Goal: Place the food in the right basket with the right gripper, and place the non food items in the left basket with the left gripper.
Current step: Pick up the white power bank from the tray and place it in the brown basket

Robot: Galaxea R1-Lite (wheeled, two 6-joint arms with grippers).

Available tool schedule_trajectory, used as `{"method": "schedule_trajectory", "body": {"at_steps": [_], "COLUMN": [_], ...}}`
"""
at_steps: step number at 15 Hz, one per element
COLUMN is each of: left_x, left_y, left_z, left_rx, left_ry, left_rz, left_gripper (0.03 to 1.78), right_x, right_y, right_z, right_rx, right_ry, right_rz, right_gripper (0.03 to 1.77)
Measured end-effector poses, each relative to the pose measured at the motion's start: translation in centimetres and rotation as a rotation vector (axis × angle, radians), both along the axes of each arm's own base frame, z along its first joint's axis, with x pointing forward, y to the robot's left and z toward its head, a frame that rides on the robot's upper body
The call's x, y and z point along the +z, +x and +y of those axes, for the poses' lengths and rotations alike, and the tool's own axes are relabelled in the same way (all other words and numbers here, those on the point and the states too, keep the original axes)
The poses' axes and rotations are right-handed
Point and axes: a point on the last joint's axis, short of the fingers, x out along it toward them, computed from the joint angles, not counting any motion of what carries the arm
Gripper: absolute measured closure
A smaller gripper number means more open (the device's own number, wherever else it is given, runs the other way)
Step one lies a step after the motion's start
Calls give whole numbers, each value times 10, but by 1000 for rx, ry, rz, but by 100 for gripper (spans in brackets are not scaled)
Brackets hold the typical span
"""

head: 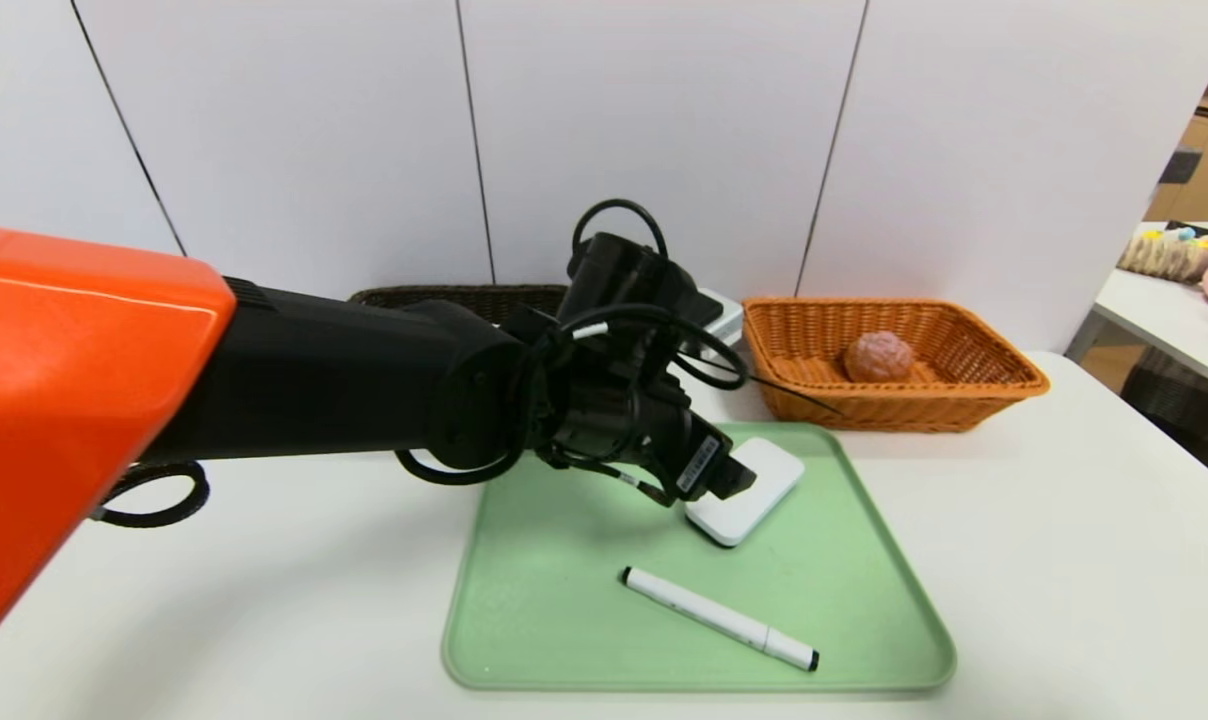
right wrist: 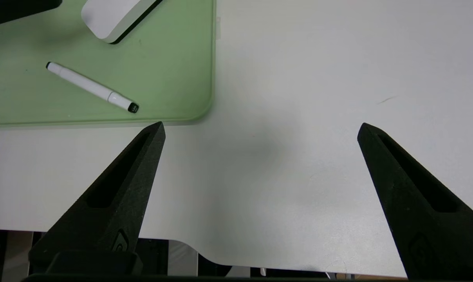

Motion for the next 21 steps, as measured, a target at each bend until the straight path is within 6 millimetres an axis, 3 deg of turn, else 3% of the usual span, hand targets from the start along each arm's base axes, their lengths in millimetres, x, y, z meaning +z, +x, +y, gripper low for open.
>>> {"method": "schedule_trajectory", "body": {"at_steps": [6, 11, 21], "left_x": [-24, -29, -57], "left_y": [0, -1, 25], "left_z": [-30, -49, -73], "left_rx": [6, 7, 55], "left_ry": [16, -9, -10], "left_rz": [46, 60, 58], "left_gripper": [12, 12, 12], "right_x": [-2, -3, -3], "right_y": [0, -1, -4], "right_z": [0, -1, -1], "right_rx": [-5, -7, -5], "right_ry": [-2, -2, -1], "right_rz": [5, 6, -1], "right_gripper": [10, 10, 10]}}
